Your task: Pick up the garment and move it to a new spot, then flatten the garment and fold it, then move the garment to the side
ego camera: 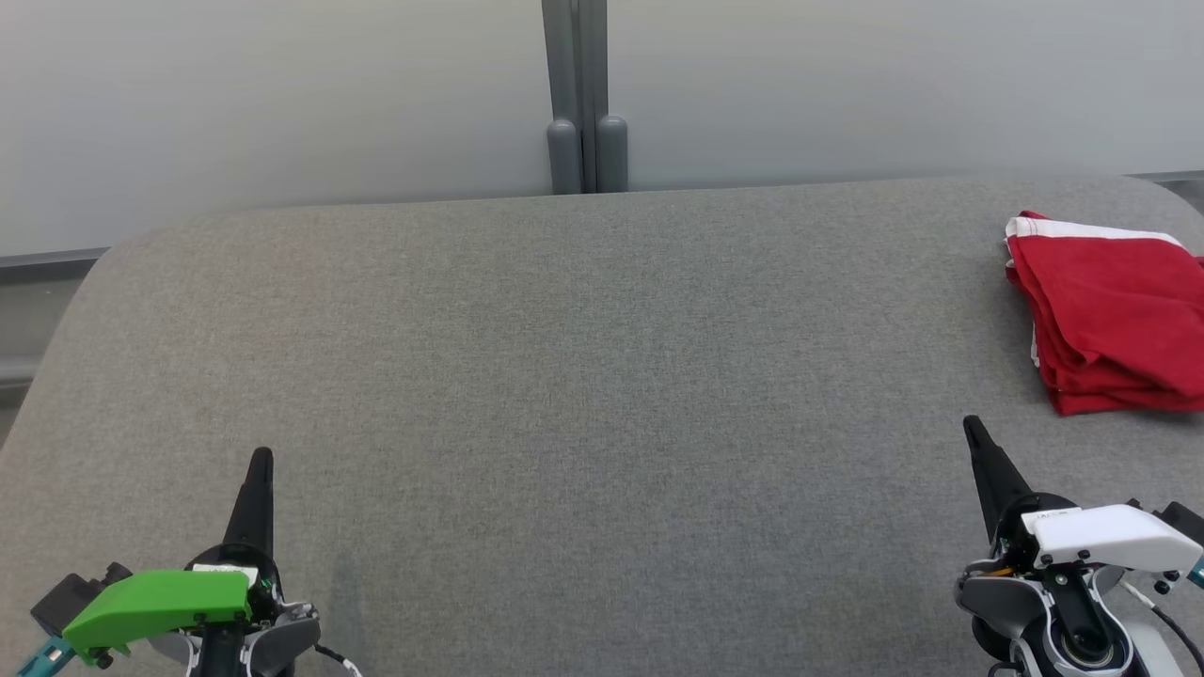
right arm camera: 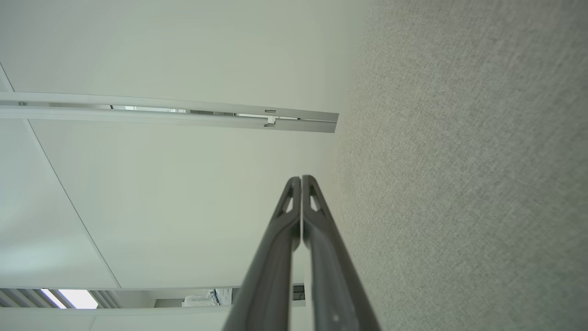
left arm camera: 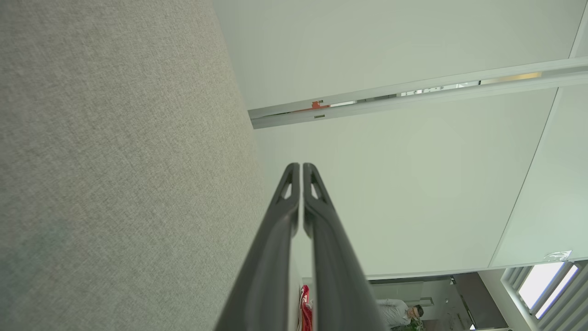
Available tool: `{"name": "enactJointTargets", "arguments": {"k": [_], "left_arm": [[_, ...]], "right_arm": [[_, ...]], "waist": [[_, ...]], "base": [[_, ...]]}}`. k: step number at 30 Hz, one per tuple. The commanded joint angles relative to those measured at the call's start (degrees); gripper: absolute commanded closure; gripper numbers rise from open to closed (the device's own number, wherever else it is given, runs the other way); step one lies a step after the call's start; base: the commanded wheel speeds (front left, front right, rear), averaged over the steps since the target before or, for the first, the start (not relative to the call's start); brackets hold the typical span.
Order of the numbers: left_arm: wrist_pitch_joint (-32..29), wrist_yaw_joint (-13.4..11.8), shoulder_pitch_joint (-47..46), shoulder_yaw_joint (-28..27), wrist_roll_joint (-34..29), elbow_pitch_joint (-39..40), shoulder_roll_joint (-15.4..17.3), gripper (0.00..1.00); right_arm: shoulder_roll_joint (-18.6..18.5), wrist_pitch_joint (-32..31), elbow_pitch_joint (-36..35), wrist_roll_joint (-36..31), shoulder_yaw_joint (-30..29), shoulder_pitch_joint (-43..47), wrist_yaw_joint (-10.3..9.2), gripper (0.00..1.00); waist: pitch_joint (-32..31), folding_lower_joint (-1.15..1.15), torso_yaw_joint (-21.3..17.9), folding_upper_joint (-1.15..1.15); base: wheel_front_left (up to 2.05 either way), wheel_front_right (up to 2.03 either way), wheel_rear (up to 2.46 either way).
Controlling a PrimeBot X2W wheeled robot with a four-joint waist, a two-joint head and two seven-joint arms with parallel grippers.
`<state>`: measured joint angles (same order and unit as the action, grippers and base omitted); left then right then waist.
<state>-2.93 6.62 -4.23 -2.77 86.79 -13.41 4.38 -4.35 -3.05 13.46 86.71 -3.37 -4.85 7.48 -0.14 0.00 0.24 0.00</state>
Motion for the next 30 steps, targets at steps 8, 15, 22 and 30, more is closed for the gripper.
{"name": "enactJointTargets", "arguments": {"k": [8,15,22,30], "left_arm": [[-1.10,0.66,-1.80,-1.09,4.17,-0.32,0.11,1.00],[-1.85,0.97,-2.16,-1.75,6.46,-0.53,0.04,1.00],[-2.26,1.10,-2.25,-2.05,7.32,-0.62,-0.10,1.00],[-2.33,1.11,-2.27,-2.20,7.06,-0.63,-0.26,1.00]], "right_arm": [[0.16,-1.36,0.29,3.86,-0.93,-1.18,0.02,1.00],[0.28,-2.12,0.46,6.34,-1.48,-1.47,0.02,1.00],[0.40,-2.44,0.54,6.98,-1.77,-1.44,0.02,1.00],[0.51,-2.52,0.55,6.76,-1.93,-1.46,0.02,1.00]], "waist": [[0.15,0.00,-0.11,0.00],[0.27,0.00,-0.20,0.00],[0.32,0.00,-0.24,0.00],[0.32,0.00,-0.24,0.00]], "base": [[0.00,0.00,0.00],[0.00,0.00,0.00],[0.00,0.00,0.00],[0.00,0.00,0.00]]}}
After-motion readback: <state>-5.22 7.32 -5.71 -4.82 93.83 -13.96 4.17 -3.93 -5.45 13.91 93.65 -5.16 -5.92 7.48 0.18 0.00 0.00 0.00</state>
